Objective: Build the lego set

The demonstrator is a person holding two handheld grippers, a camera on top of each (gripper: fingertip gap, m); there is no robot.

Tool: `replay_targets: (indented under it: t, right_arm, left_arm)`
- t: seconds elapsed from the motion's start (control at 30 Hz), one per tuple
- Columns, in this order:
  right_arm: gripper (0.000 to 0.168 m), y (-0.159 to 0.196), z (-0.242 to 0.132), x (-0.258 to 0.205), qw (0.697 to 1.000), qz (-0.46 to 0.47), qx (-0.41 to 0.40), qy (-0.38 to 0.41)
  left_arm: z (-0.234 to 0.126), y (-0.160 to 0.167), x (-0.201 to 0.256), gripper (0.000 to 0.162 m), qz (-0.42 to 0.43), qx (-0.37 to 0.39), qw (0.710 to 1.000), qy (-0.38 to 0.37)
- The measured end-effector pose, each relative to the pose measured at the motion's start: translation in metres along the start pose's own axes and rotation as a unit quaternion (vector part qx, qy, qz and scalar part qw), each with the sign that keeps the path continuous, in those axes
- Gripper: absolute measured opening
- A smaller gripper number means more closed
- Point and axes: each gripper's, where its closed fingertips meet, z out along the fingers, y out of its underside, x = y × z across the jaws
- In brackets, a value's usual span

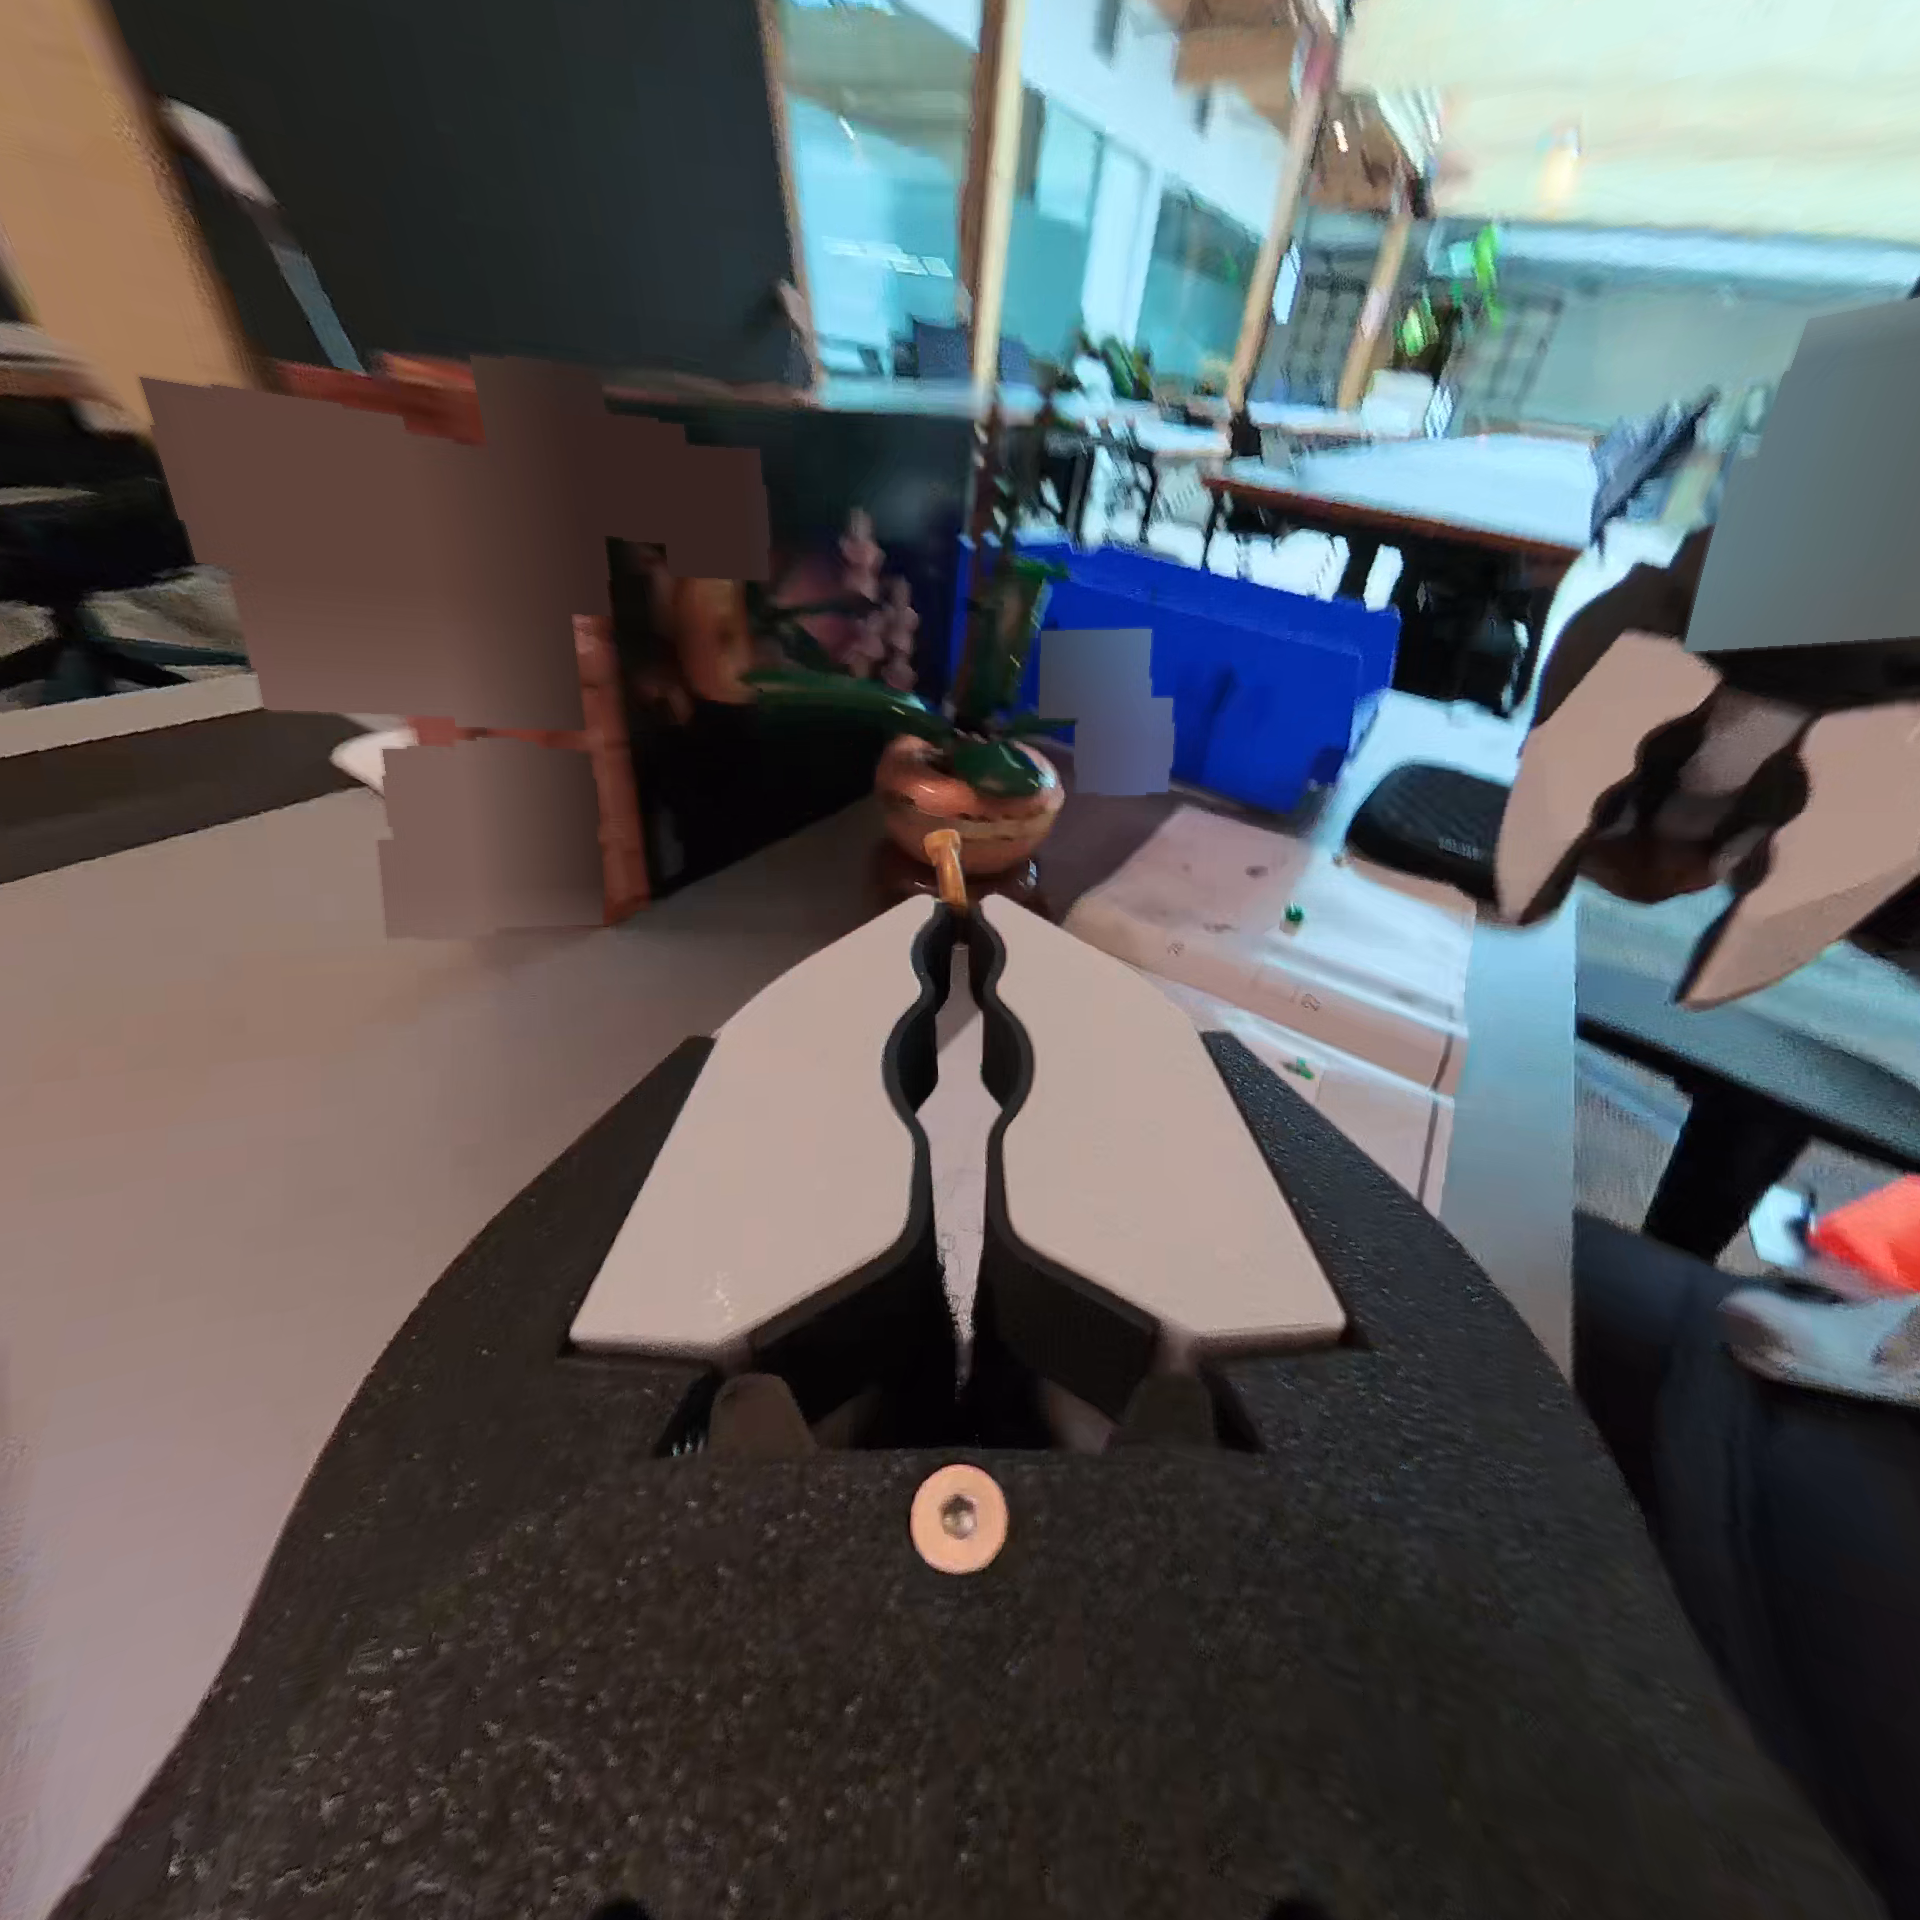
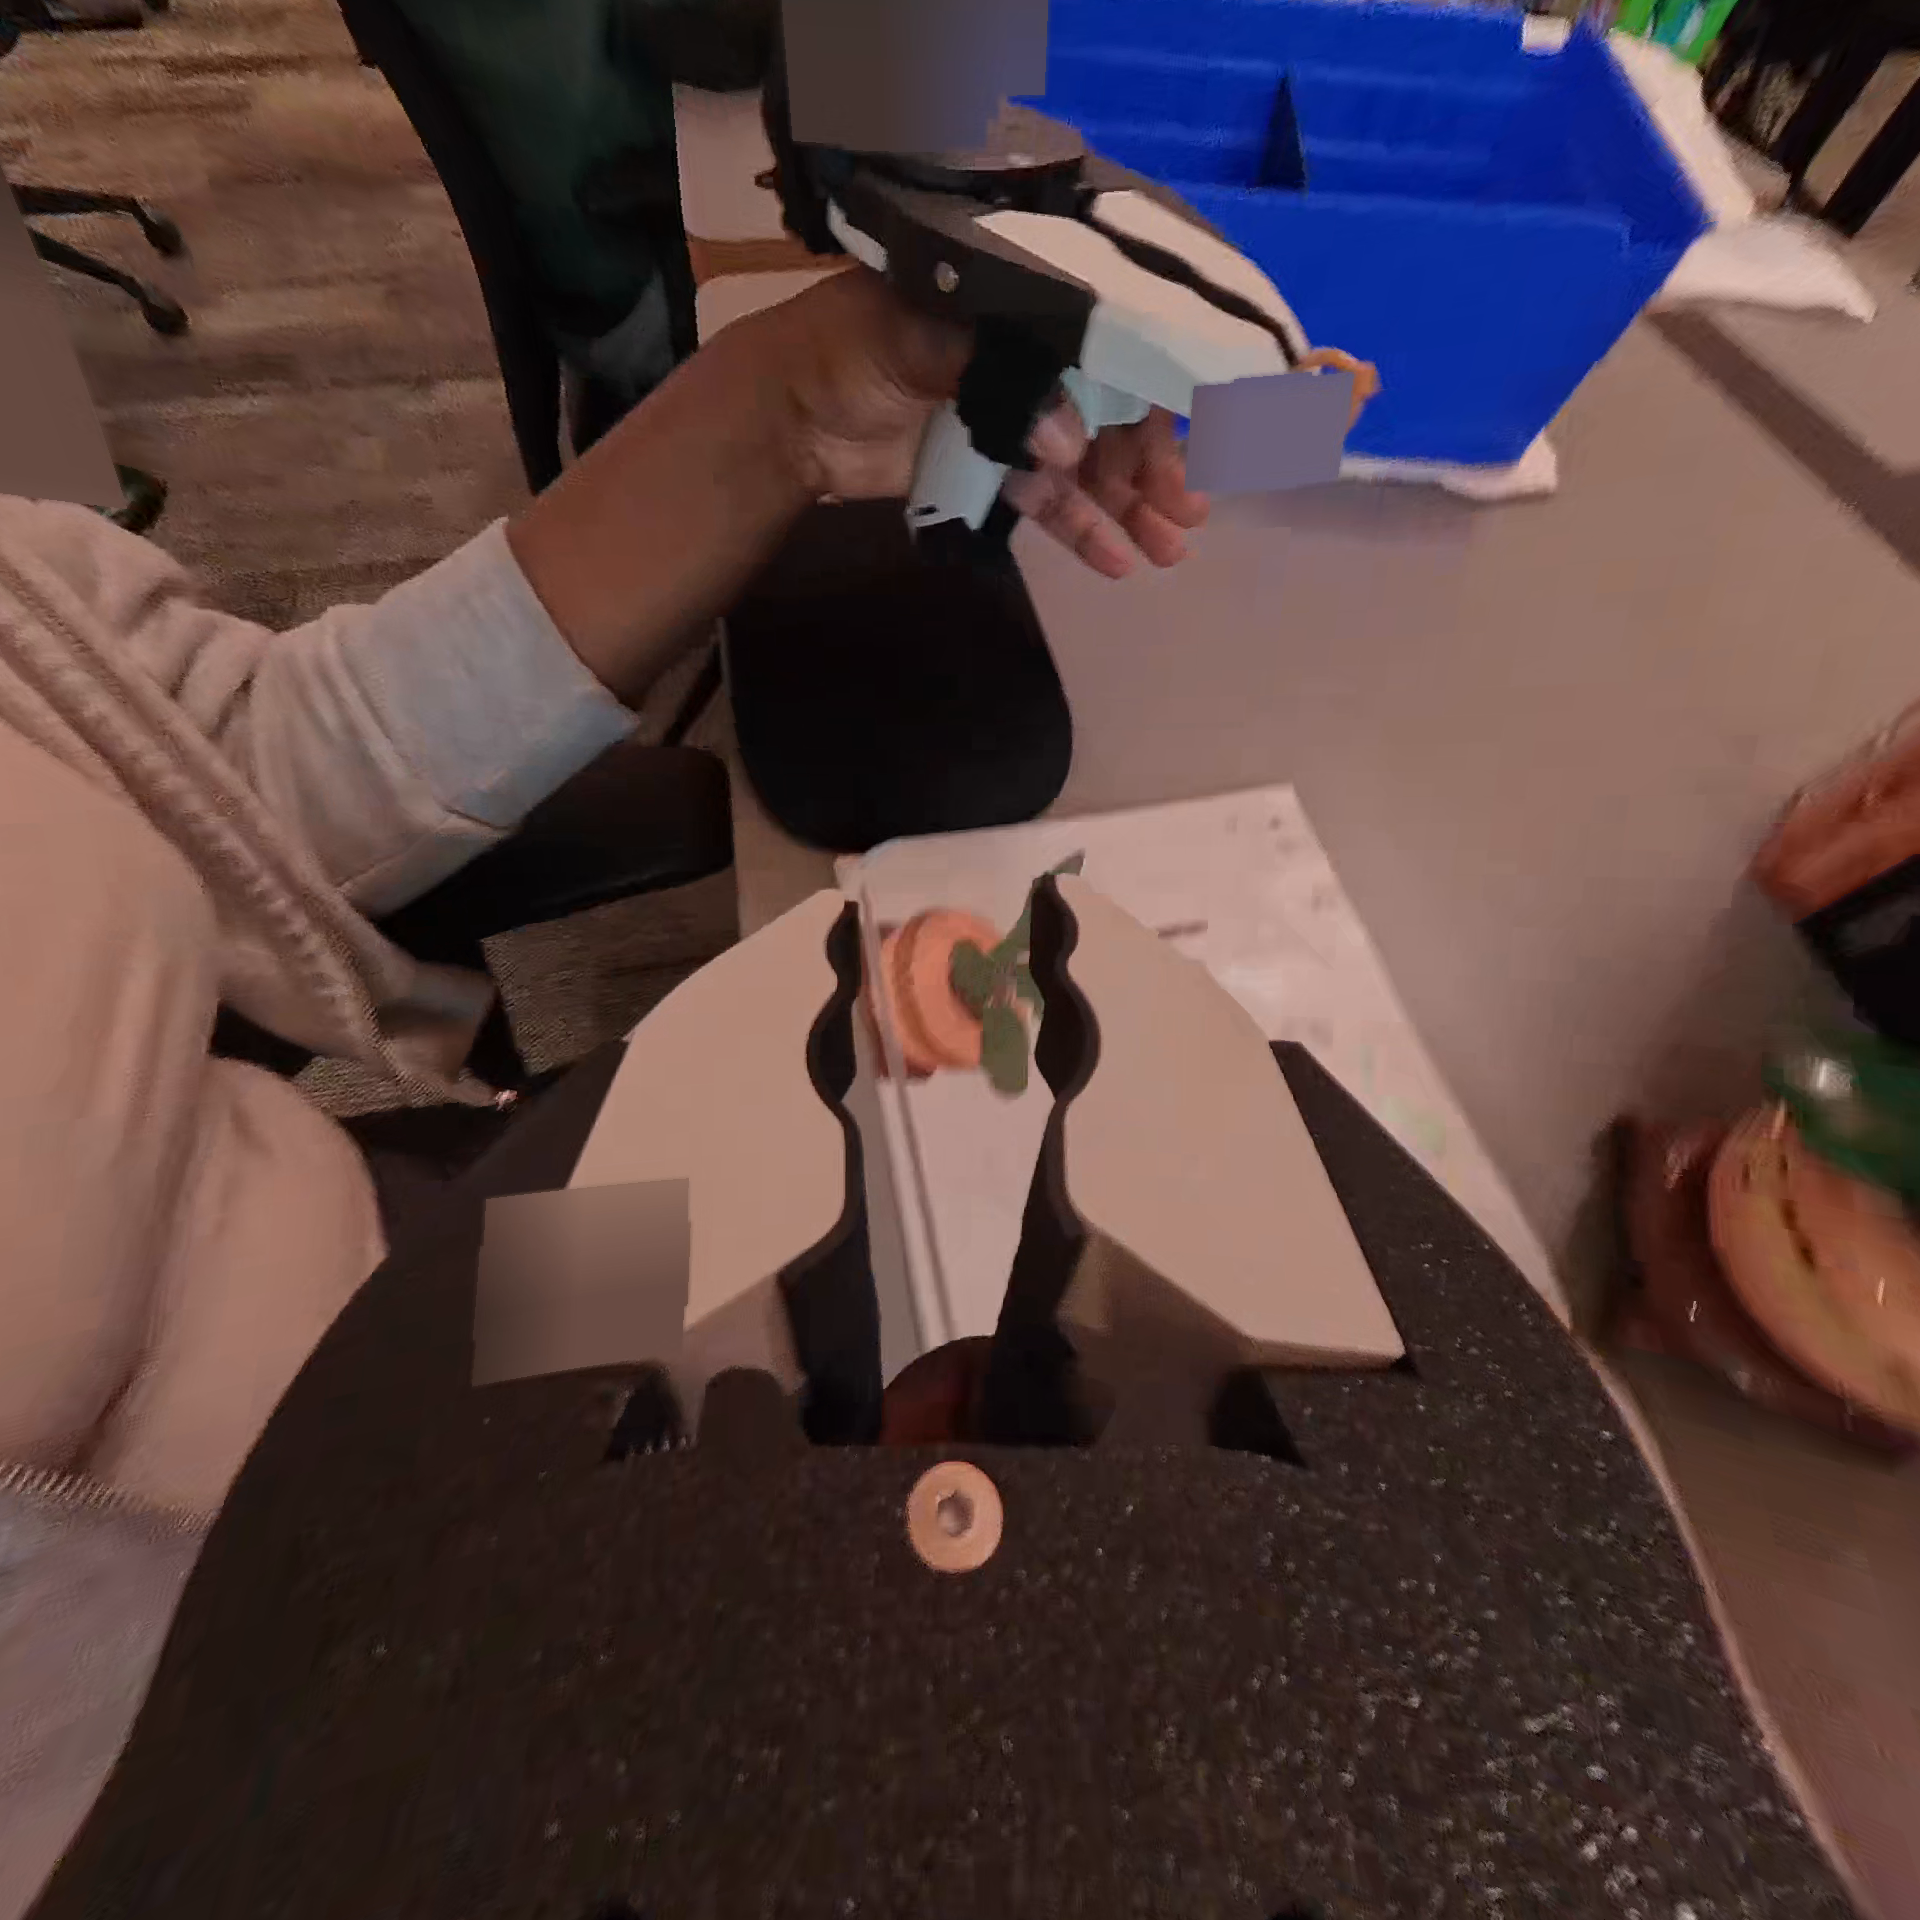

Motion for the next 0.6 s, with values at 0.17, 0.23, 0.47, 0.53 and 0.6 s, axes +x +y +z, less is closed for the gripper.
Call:
replay_targets:
  t: [0.17, 0.23, 0.47, 0.53, 0.6]
  right_arm:
    - [0.038, -0.01, 0.073, 0.0, 0.999, -0.008, -0.015, -0.046]
    - [0.046, 0.005, 0.103, -0.003, 0.996, -0.031, -0.072, -0.043]
    - [0.05, 0.054, 0.125, 0.007, 0.979, -0.004, -0.2, -0.027]
    - [0.047, 0.053, 0.115, 0.01, 0.983, 0.025, -0.178, -0.036]
    - [0.045, 0.052, 0.105, 0.016, 0.986, 0.052, -0.151, -0.037]
  left_arm:
    - [-0.084, -0.019, -0.035, 0.002, -0.027, 0.064, 0.994, -0.089]
    - [-0.107, -0.019, -0.042, 0.002, -0.02, 0.065, 0.989, -0.128]
    - [-0.134, -0.026, -0.041, 0.002, -0.005, 0.076, 0.984, -0.163]
    - [-0.129, -0.018, -0.041, 0.002, -0.001, 0.048, 0.986, -0.158]
    - [-0.122, -0.011, -0.046, 0.002, -0.004, 0.03, 0.985, -0.168]
